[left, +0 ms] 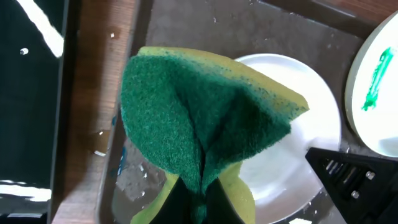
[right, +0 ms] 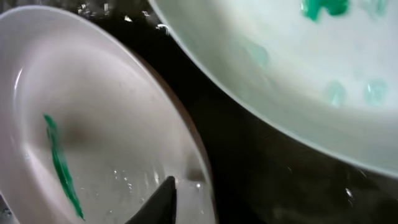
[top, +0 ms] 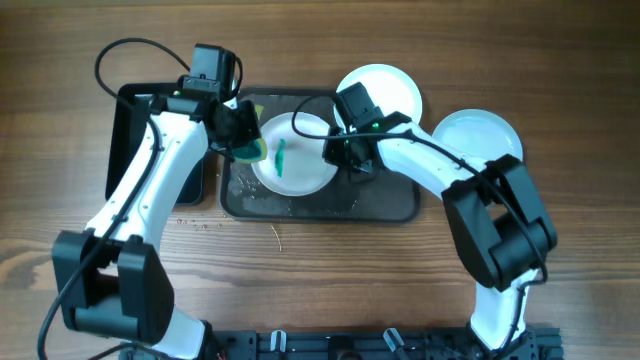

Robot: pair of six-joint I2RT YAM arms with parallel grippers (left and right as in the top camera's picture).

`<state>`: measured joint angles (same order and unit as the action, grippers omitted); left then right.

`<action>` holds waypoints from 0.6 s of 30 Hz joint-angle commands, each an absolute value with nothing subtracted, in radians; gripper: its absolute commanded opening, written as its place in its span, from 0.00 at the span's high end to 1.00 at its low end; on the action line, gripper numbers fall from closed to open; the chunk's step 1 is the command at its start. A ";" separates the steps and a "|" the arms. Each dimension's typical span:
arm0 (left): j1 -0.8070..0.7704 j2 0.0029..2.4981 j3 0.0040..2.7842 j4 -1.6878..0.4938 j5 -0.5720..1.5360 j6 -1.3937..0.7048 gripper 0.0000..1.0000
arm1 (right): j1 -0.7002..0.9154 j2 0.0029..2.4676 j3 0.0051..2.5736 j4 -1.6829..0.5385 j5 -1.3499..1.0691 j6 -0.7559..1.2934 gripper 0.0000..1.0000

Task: Clean dirty plates on tray and stack at the side
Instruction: 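Scrub the second plate with the sponge in the left gripper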

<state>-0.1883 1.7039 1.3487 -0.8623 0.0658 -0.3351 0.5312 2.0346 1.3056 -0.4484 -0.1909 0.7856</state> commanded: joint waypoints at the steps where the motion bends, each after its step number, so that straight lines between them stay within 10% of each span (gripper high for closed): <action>1: -0.194 1.728 1.371 -0.844 0.151 -0.267 0.96 | 0.528 2.060 1.330 -0.450 -0.207 0.761 0.87; 18: -0.248 2.005 1.371 -0.766 0.173 -0.157 0.96 | 0.528 2.073 1.330 -0.464 -0.249 0.731 0.96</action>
